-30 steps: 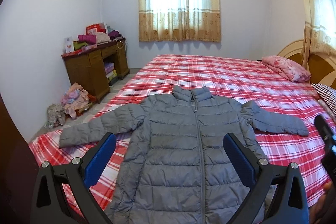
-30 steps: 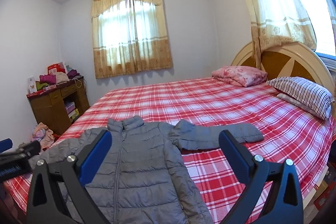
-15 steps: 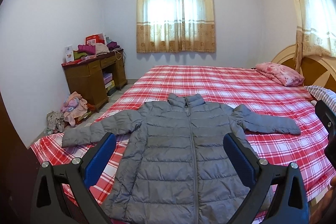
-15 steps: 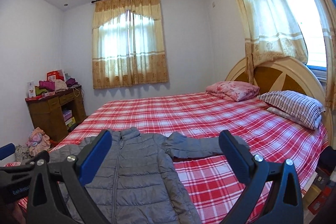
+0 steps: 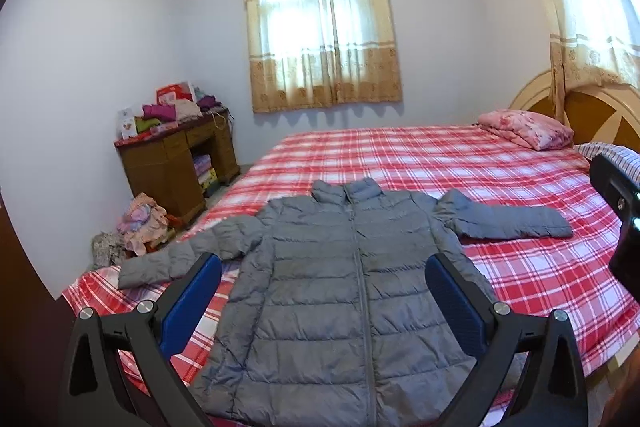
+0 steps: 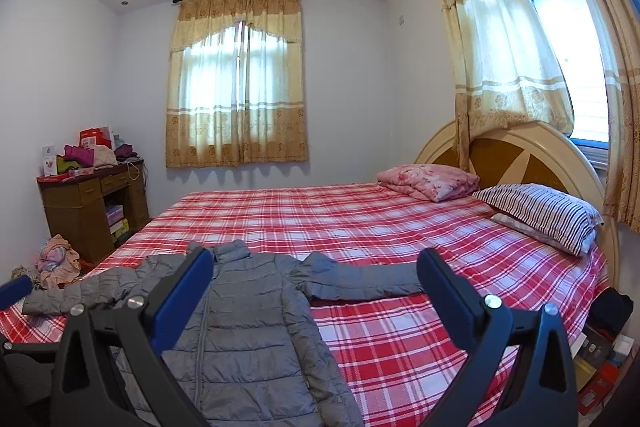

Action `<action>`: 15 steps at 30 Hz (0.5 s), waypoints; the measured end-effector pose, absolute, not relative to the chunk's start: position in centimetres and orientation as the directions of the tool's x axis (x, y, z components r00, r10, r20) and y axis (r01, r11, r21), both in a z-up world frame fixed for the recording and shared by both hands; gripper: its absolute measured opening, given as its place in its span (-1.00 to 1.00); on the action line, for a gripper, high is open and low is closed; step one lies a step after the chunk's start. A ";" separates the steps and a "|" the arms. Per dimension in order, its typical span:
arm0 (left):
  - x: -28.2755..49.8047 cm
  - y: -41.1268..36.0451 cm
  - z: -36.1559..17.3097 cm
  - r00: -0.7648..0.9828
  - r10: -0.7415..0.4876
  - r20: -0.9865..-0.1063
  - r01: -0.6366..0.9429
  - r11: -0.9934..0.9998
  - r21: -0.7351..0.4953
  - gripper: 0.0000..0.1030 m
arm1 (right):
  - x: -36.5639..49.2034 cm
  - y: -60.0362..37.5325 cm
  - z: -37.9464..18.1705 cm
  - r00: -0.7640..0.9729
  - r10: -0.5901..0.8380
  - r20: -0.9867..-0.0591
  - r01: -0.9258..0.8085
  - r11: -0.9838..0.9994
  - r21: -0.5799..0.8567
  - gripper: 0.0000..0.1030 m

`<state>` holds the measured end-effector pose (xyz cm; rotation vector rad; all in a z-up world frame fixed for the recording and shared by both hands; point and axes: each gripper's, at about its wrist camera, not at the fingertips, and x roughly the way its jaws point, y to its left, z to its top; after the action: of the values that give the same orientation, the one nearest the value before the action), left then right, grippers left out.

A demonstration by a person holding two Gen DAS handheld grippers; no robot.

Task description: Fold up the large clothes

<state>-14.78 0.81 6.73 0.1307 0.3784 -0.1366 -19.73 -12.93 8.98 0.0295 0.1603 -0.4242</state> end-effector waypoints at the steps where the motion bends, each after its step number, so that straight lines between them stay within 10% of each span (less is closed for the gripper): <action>1: -14.7 0.7 6.7 0.921 -0.109 -0.374 0.157 0.983 0.100 0.98 | -19.5 -13.0 8.9 0.900 -0.403 -0.168 0.408 0.913 -0.002 1.00; 15: -12.6 0.7 5.9 0.897 -0.104 -0.430 0.156 0.984 0.089 0.98 | -18.4 -13.9 8.2 0.899 -0.382 -0.215 0.396 0.918 0.024 1.00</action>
<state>-12.60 0.69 5.85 0.1225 0.4377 -0.1350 -18.39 -13.86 8.19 0.0680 0.2093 -0.4025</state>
